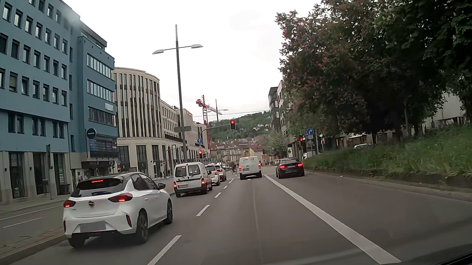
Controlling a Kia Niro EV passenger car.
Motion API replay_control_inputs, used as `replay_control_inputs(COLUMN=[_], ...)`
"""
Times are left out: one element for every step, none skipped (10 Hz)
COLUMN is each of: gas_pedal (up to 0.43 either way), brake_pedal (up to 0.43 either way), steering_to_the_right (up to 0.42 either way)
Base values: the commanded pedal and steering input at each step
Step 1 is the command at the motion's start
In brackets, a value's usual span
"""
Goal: Follow the waypoints while adhering to traffic rules and regulations
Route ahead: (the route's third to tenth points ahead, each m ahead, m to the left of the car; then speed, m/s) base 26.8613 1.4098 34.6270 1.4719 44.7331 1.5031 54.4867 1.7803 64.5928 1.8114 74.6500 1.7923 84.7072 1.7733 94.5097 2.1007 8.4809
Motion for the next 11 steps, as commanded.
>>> replay_control_inputs(gas_pedal=[0.0, 0.0, 0.0, 0.0, 0.0, 0.0, 0.0, 0.0, 0.0, 0.0, 0.0], brake_pedal=[0.091, 0.104, 0.134, 0.152, 0.159, 0.183, 0.189, 0.189, 0.189, 0.195, 0.195], steering_to_the_right=[-0.004, -0.004, -0.004, -0.004, -0.003, -0.002, -0.001, 0.0, 0.002, 0.002, 0.002])
